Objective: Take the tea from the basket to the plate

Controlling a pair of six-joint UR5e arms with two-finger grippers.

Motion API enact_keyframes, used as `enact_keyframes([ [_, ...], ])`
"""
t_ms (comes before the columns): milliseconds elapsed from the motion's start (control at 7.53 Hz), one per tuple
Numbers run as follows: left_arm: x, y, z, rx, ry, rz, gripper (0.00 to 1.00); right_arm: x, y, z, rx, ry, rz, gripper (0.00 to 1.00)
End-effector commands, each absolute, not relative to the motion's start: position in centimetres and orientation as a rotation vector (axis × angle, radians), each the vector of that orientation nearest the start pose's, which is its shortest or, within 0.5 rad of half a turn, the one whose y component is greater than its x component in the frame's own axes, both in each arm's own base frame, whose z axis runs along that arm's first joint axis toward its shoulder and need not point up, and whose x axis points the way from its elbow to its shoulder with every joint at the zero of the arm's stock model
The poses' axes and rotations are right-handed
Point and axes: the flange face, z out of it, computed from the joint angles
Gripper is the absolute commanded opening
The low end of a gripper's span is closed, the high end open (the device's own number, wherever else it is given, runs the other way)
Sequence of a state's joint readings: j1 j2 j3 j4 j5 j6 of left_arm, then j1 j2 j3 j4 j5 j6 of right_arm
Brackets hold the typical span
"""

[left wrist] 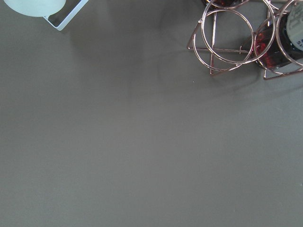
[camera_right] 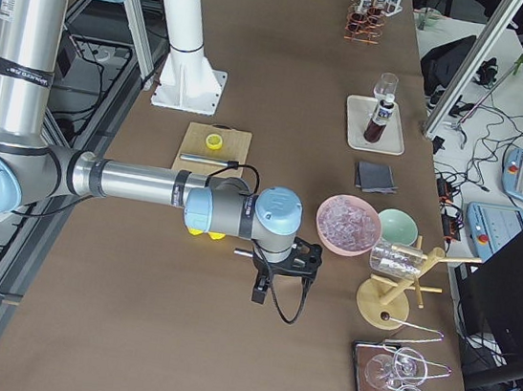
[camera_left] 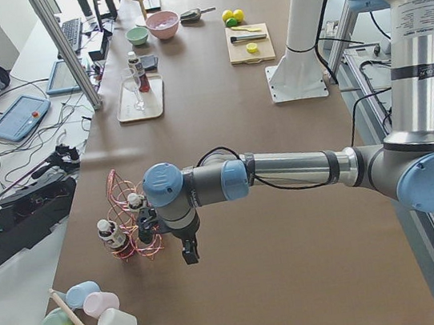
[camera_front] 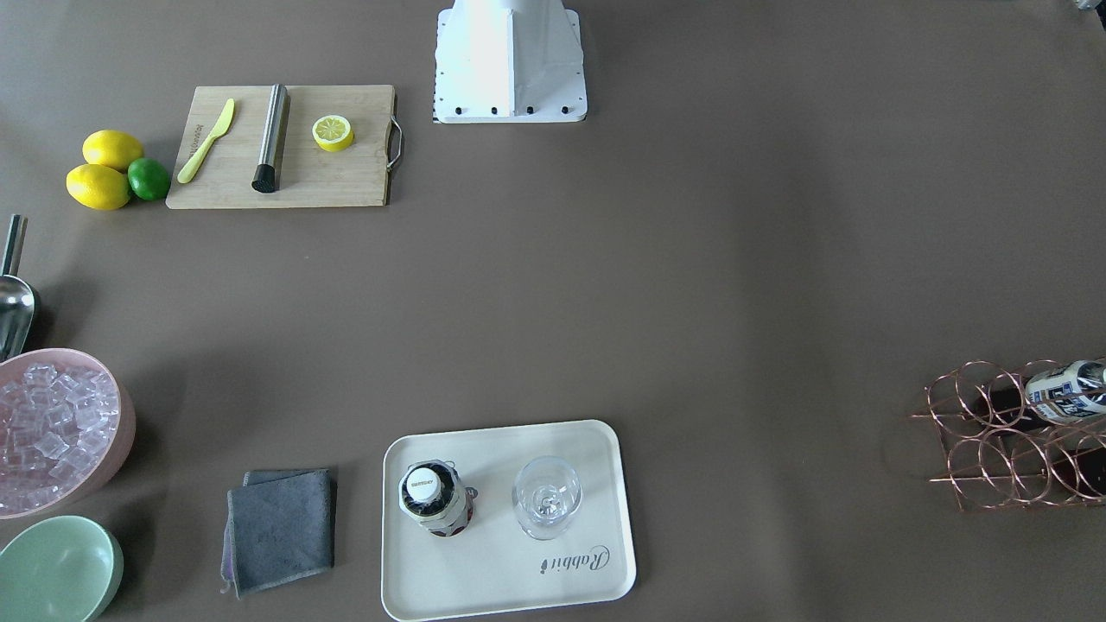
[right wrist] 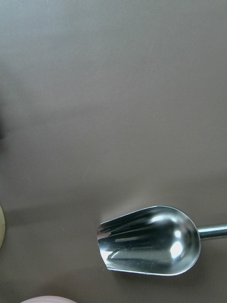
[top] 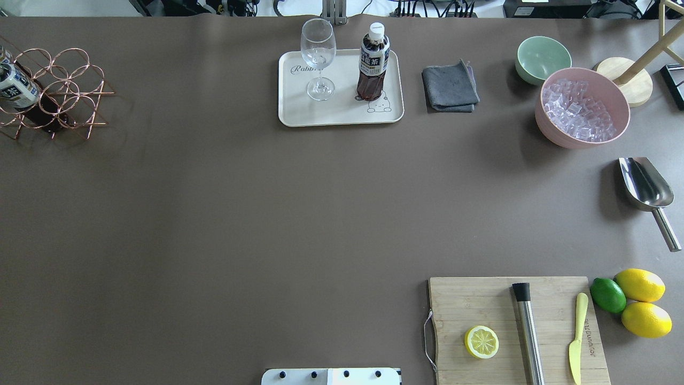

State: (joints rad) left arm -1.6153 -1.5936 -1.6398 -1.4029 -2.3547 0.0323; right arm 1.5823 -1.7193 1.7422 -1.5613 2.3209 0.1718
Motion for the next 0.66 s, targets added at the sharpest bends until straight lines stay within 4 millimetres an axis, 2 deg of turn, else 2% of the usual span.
enact_keyframes([
  [0, -8.49, -49.07, 63.27, -0.029, 0.785, -0.037, 0.98, 7.08, -42.91, 64.26, -0.028, -0.750, 0.163, 1.00],
  [531, -8.49, -49.07, 63.27, -0.029, 0.785, -0.037, 0.98, 7.07, -42.77, 64.48, -0.026, -0.751, 0.156, 1.00],
])
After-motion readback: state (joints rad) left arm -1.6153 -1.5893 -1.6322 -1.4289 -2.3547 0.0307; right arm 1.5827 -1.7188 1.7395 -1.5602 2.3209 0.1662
